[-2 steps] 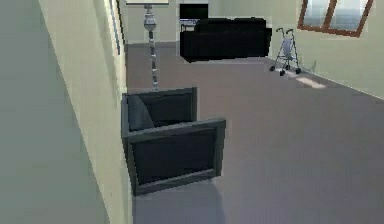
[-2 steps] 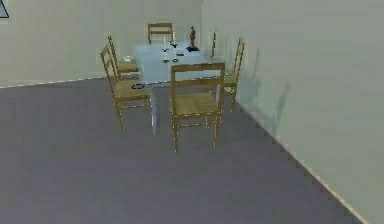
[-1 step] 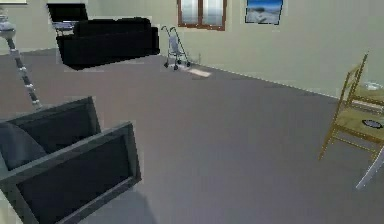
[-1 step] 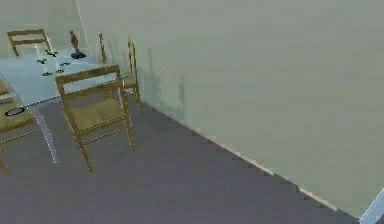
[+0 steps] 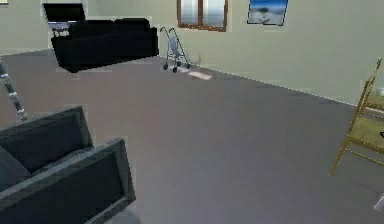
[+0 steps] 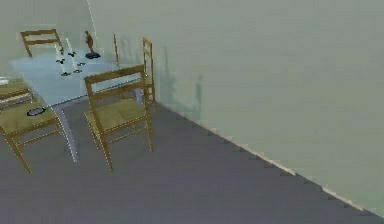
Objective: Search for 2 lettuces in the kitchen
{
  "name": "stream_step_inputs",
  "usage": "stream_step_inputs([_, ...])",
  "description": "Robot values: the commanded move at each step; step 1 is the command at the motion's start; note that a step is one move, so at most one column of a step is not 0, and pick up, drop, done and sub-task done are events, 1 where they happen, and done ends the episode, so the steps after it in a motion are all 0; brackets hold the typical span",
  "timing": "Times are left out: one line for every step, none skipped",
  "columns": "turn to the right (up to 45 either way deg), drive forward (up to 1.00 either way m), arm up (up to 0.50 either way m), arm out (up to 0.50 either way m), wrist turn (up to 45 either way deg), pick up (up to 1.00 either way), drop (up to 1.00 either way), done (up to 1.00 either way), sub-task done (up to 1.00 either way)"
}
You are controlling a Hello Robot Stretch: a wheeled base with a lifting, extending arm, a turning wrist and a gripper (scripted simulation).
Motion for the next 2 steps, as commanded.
stream_step_inputs([12.0,0.0,0.0,0.0,0.0,0.0,0.0,0.0,0.0])
stream_step_inputs([0.0,1.0,0.0,0.0,0.0,0.0,0.0,0.0,0.0])
